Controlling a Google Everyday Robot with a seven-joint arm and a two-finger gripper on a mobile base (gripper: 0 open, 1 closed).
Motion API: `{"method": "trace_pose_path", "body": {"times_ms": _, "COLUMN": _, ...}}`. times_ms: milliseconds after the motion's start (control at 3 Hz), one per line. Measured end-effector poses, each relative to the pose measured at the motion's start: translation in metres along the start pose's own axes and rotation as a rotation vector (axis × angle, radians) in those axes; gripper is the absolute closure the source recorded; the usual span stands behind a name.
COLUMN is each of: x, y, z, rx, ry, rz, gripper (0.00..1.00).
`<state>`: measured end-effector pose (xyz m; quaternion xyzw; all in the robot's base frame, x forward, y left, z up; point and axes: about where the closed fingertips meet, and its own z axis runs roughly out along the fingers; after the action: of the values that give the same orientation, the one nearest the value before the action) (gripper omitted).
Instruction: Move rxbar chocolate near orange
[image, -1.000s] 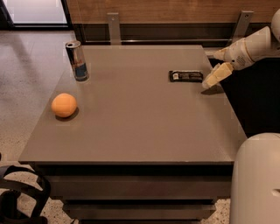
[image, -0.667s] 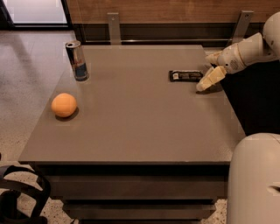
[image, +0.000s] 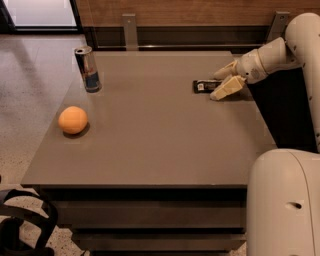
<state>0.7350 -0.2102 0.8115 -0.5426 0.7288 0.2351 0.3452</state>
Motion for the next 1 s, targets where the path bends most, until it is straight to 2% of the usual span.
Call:
{"method": "trace_pose_path", "body": {"times_ms": 667, "x": -0.0049, "y": 0.0023, "z": 0.0002, "rx": -0.018, "ry": 0.003, "rz": -0.002, "gripper": 0.95}}
{"method": "trace_pose_path", "body": {"times_ms": 1000, "x": -0.0054, "y": 0.0023, "z": -0.0001, "rx": -0.018, "ry": 0.003, "rz": -0.002, "gripper": 1.0}}
